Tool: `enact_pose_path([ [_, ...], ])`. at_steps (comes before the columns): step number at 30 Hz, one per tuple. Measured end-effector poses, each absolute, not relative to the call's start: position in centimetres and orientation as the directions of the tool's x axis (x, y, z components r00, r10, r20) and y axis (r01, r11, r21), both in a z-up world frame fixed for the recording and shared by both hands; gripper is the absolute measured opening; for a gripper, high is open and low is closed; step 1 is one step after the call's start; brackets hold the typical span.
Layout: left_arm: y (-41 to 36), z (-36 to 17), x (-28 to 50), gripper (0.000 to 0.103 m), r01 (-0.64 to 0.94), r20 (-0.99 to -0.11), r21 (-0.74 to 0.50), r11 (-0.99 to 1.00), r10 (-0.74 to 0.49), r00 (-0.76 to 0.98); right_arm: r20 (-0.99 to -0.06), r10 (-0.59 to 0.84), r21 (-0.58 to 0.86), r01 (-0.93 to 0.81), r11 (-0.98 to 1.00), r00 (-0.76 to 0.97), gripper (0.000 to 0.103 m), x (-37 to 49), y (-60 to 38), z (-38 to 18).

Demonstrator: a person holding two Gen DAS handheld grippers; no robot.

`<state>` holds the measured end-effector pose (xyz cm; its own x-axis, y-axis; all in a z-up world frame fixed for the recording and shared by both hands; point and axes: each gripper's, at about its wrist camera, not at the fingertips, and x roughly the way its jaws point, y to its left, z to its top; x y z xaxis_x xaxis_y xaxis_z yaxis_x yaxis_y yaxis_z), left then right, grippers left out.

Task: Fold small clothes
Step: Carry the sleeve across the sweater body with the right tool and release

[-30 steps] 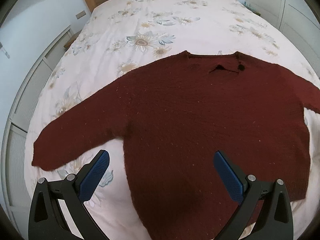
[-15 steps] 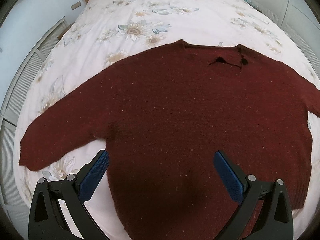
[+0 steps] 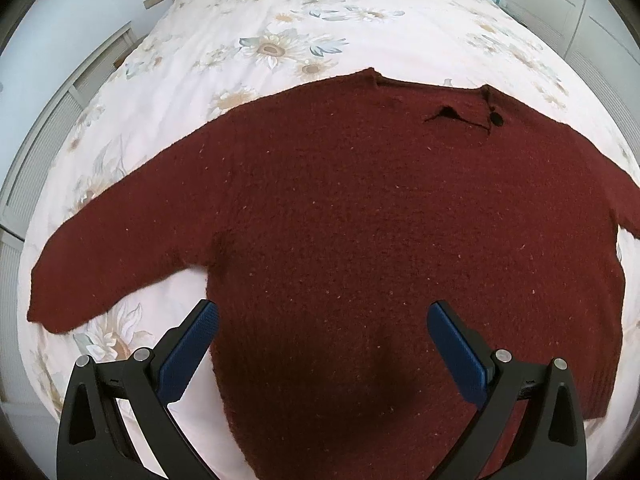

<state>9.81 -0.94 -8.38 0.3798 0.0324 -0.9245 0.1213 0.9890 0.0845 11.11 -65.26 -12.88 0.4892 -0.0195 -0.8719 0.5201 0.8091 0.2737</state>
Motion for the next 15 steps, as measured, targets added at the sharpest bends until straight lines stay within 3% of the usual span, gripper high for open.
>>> enact_pose_path([
  [8,0.0,-7.8,9.6,0.102,0.115,-0.918,0.071,0.991,0.02,0.397,-0.797,0.054,0.245,0.24,0.94,0.602,0.014,14.0,-53.8,-3.1],
  [15,0.9,-7.7,9.4,0.102,0.115,-0.911,0.057,0.992,0.004,0.413,-0.729,0.217,0.278,-0.009,0.961,0.649,0.014,18.4,-40.9,3.0],
])
